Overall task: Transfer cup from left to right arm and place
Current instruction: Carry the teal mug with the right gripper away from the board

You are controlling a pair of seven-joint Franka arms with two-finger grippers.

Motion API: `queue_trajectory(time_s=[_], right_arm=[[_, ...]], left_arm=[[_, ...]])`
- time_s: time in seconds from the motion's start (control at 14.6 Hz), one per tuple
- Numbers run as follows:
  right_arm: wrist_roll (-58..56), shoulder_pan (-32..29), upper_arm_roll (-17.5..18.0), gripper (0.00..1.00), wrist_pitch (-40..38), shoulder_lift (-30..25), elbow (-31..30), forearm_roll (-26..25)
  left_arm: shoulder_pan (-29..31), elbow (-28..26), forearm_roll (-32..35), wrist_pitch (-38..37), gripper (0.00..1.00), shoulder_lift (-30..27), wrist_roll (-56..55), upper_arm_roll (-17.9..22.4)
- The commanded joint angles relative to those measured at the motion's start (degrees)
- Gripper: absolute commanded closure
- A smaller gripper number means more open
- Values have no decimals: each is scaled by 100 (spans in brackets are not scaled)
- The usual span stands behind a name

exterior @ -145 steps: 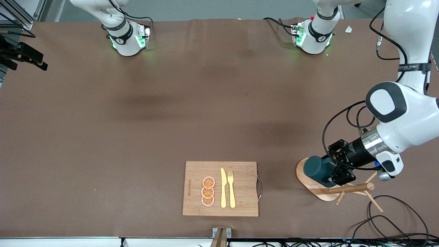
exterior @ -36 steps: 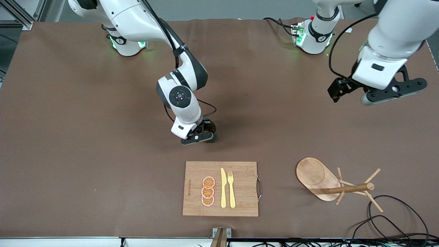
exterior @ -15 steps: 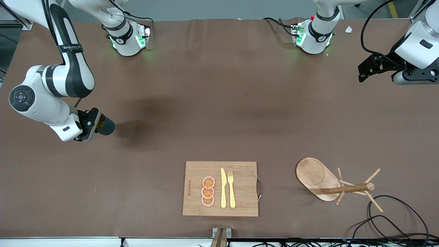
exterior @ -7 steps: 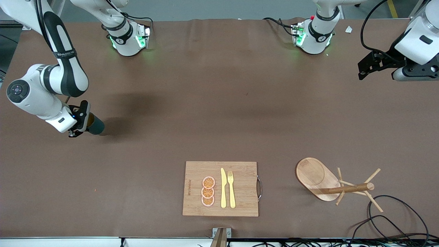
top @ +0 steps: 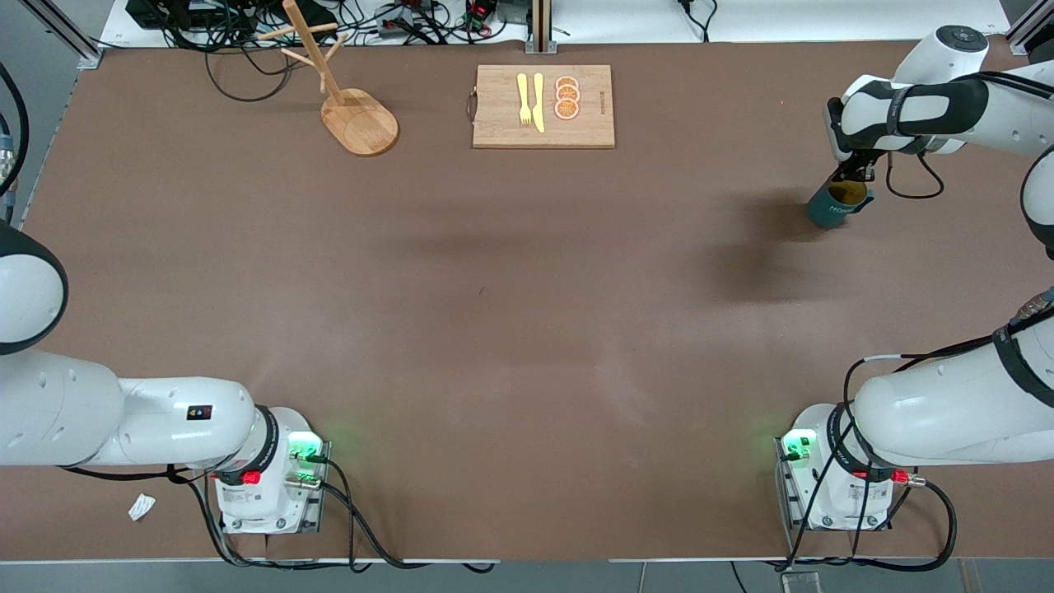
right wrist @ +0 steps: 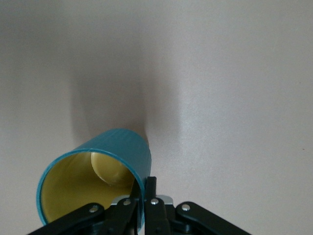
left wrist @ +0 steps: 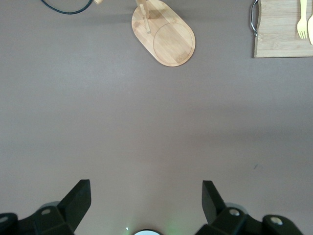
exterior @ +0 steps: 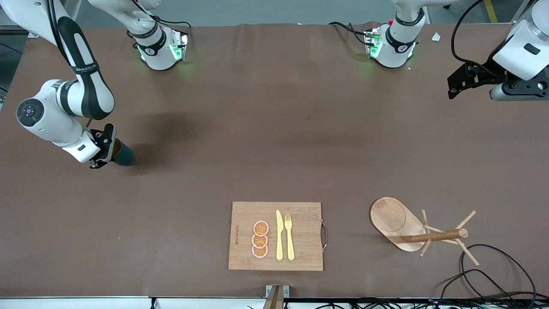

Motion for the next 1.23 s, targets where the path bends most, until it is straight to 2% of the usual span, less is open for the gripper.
queue_trajectory(time_s=[0.0,0.27,0.41,0.48,0.55,0.75,0.89,1.16], right_arm=[[-14,-110,106,98,56,-76,-139,26],[92,-101,106,95,74,56,-130,26],[92,-84,115,82,65,65,-112,26],[118,-75,115,55,65,109,-95,26],[153,-101,115,1,48,109,-77,35],[266,-92,115,0,-170,65,19,35],[687,-84,115,0,-933,-5,360,35],[1749,-92,115,0,-2585,-67,1441,35]], left_arm=[[-10,-55,-26,-59,0,-126,67,14],[-1,-47,-26,-129,0,-144,40,14],[8,-47,-26,-138,0,-144,40,14],[8,-47,-26,-138,0,-144,40,22],[8,-47,-17,-138,0,-153,32,22],[8,-55,-26,-156,0,-161,14,22],[17,-47,-26,-173,0,-179,14,22],[17,-55,-17,-182,0,-179,14,22]])
